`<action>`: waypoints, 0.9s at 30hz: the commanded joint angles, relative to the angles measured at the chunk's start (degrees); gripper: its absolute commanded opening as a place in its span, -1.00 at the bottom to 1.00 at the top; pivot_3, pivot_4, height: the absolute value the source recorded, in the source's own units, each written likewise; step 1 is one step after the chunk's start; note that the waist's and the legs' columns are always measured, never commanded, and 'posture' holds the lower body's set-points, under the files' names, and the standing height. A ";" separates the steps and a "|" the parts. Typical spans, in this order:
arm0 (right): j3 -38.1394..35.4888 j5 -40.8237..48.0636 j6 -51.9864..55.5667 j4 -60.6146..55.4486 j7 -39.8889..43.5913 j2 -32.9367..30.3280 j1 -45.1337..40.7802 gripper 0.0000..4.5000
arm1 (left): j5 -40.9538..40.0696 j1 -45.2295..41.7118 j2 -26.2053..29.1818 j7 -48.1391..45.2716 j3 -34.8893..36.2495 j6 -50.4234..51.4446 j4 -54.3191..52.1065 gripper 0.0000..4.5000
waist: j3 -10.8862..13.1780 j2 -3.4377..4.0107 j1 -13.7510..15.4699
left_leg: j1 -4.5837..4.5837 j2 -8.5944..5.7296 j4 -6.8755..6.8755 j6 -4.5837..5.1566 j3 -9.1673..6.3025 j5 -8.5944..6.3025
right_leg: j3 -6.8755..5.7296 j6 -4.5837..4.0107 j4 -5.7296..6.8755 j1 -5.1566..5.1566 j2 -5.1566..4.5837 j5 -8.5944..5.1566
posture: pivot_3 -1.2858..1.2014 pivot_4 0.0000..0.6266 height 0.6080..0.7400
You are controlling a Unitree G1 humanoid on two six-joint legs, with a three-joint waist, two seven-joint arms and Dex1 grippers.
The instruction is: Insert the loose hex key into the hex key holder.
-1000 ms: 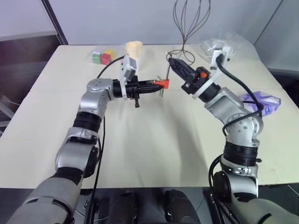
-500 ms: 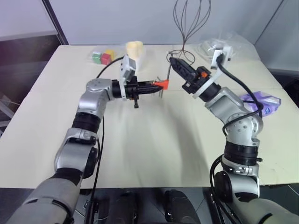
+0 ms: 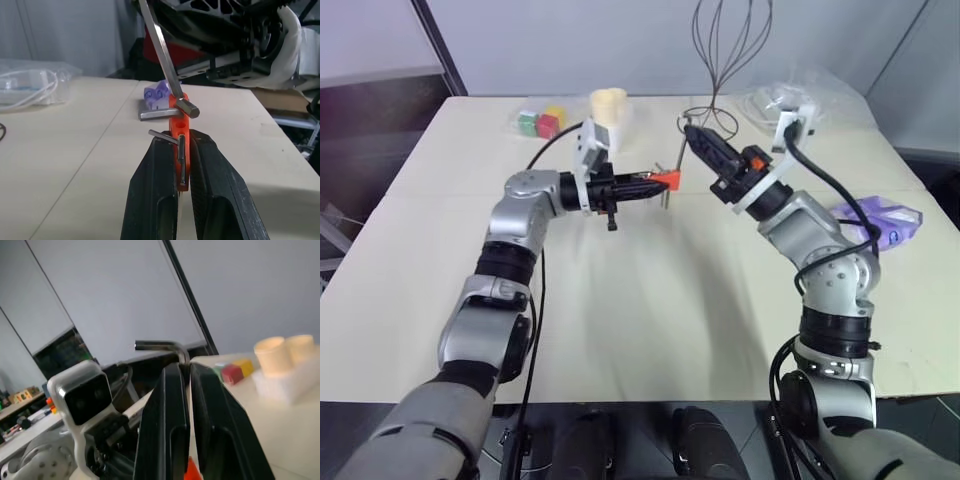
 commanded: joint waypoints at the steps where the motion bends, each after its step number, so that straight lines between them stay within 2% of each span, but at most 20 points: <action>1: 0.63 -0.04 -0.68 -0.79 0.51 -0.53 0.28 -0.99 | -1.91 -1.12 -0.01 -0.22 1.46 0.57 -4.31 -1.00 | 0.00 0.00 0.00 | 0.00 0.00 0.00 0.00 0.00 0.00 | 0.00 0.00 0.00 0.00 0.00 0.00 | 0.03 -0.52 1.00; 19: 6.54 -3.26 -2.61 -3.68 7.27 -5.54 3.78 -0.99 | -2.04 -2.82 -0.45 1.82 3.43 1.23 -1.72 -1.00 | 0.00 -0.01 0.08 | 0.00 0.00 0.01 0.00 0.00 0.00 | 0.00 0.00 -0.01 0.00 0.00 0.00 | 0.03 -0.52 1.00; 27: 7.03 -3.90 -3.20 -3.49 7.63 -5.72 3.81 -0.99 | -1.75 -2.69 -0.63 1.47 3.50 0.80 -1.70 -1.00 | 0.00 -0.01 0.14 | 0.00 0.00 0.01 0.00 0.01 0.00 | 0.00 0.00 -0.01 0.01 0.00 0.00 | 0.03 -0.52 1.00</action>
